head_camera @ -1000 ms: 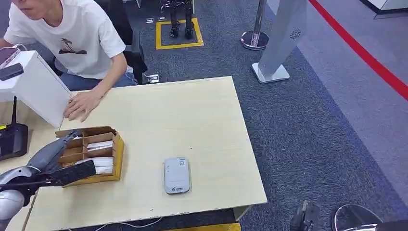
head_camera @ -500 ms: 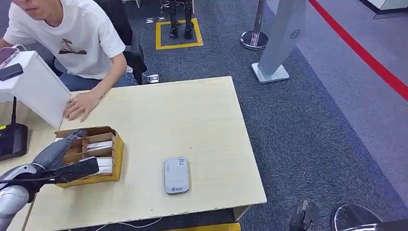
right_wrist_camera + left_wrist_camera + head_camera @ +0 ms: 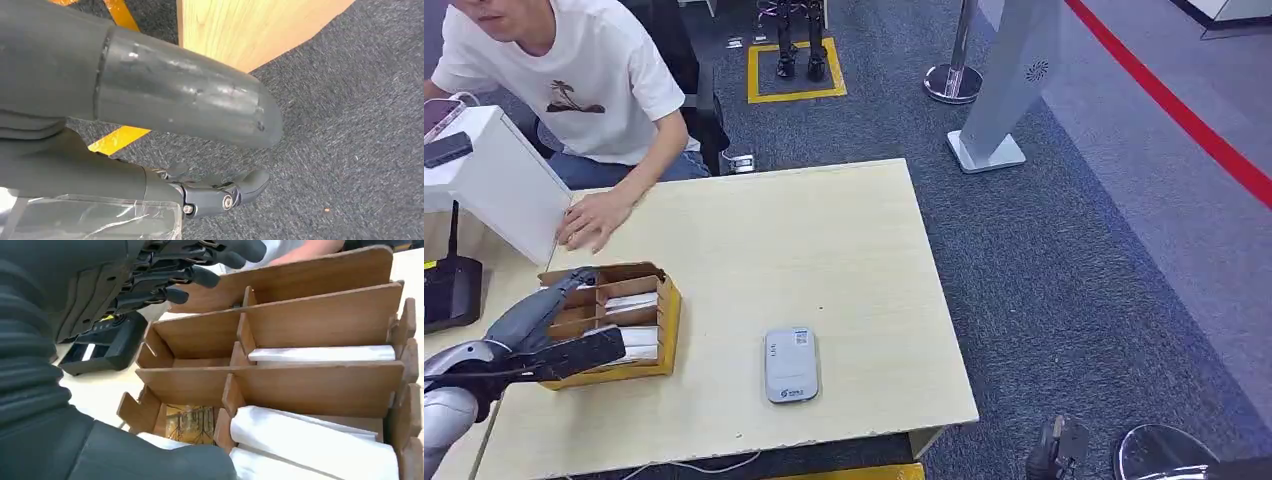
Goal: Pass the card to the sensor for recognition and then transmit it.
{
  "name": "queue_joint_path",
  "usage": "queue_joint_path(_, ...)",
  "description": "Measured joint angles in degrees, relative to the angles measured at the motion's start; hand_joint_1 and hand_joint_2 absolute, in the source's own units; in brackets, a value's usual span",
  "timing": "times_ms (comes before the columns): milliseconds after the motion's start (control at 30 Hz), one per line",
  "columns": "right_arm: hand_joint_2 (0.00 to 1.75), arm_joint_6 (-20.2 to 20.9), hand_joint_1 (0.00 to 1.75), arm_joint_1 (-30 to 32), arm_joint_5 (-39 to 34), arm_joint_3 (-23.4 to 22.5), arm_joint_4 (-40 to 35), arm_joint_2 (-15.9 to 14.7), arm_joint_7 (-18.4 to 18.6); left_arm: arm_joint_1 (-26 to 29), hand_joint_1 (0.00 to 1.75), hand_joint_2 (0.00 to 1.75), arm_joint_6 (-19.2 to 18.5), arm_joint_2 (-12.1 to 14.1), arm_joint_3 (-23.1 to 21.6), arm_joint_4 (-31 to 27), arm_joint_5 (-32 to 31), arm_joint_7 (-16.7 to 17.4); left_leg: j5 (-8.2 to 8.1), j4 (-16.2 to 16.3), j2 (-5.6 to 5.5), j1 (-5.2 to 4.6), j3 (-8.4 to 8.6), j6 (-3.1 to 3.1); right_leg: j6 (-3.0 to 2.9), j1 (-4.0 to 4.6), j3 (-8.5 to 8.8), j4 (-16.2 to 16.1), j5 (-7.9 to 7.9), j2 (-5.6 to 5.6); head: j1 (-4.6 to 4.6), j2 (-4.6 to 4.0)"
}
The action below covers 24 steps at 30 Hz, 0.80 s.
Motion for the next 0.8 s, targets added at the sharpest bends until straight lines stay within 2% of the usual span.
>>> queue_joint_path(233, 0.0, 0.02, 0.0, 0.65, -0.85, -0.02, 0.0, 0.0, -0.2, 0.62, 0.0, 1.75, 0.74, 2.71, 0.46, -2.8, 0.52, 0.68, 0.0, -0.01, 0.01, 0.0, 0.0, 0.0, 0.0, 0.0, 0.0, 0.0, -0.01, 0.0, 0.0, 0.0)
queue_joint_path(433, 0.0, -0.02, 0.0, 0.88, -1.11, -0.02, 0.0, -0.09, -0.39, 3.75, 0.0, 1.75, 1.4, 4.5, 2.36, -6.14, 0.83, 1.09, 0.0, -0.01, 0.04, -0.01, 0.0, 0.0, 0.0, 0.0, 0.0, 0.0, -0.01, 0.03, 0.0, 0.0)
queue_joint_path(633, 0.0, -0.09, 0.0, 1.35, -1.64, -0.04, 0.0, -0.57, -0.54, 10.39, 0.0, 1.75, 3.3, 5.46, 6.41, -11.22, 0.79, 1.75, -0.03, -0.02, 0.04, -0.01, -0.01, 0.0, 0.01, 0.0, 0.01, -0.01, -0.02, 0.05, 0.02, -0.02)
queue_joint_path(800, 0.0, -0.09, 0.0, 2.05, -1.81, -0.15, -0.02, -0.87, -0.92, 19.36, 0.0, 1.75, 4.2, 4.68, 11.15, -16.09, -1.66, 1.73, -0.06, -0.02, 0.15, -0.01, -0.02, 0.03, 0.03, 0.0, -0.04, -0.03, -0.04, 0.14, 0.02, -0.02)
